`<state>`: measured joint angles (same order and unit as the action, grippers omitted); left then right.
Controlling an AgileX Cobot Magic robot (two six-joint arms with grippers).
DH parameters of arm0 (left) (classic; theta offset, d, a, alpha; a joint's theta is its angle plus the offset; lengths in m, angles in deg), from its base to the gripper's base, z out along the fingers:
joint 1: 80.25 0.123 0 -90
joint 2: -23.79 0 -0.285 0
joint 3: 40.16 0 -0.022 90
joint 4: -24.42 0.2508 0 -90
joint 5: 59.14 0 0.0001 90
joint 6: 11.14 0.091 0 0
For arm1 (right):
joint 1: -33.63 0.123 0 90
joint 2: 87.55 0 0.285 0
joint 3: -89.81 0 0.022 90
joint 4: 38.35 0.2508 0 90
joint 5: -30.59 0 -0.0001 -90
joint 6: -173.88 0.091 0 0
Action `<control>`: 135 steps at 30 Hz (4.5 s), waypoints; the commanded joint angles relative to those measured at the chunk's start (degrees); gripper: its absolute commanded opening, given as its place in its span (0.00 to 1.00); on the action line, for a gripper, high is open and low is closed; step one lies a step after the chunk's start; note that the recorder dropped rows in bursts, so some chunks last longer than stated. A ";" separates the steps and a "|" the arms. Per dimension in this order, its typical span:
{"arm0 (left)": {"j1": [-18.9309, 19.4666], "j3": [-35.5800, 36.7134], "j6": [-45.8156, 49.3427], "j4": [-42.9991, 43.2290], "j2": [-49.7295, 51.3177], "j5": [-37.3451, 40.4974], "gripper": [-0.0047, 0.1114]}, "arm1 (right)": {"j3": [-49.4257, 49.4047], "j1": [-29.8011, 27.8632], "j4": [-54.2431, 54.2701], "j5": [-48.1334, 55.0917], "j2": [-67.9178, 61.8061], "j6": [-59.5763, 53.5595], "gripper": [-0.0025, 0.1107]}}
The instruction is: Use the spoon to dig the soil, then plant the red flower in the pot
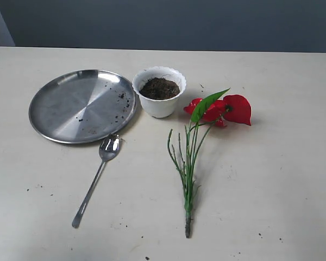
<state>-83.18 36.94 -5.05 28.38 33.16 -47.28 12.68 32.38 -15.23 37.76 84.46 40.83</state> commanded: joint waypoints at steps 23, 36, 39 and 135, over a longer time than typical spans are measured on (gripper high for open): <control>-0.09 0.11 -0.28 0.06 -0.24 -0.38 0.04 | 36.73 5.14 49.21 35.34 -37.72 -103.58 0.02; -0.09 0.11 -0.28 0.06 -0.24 -0.38 0.04 | 77.52 30.59 13.13 5.92 -75.93 -77.37 0.02; -0.09 0.11 -0.28 0.06 -0.24 -0.38 0.04 | 84.62 31.83 -3.92 16.62 -86.57 -57.68 0.02; -0.09 0.11 -0.28 0.06 -0.24 -0.34 0.04 | 103.67 67.45 -16.42 40.46 -132.56 -6.28 0.46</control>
<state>-83.18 36.94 -5.05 28.38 33.16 -47.28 115.88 100.04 -31.58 78.97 -47.62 35.05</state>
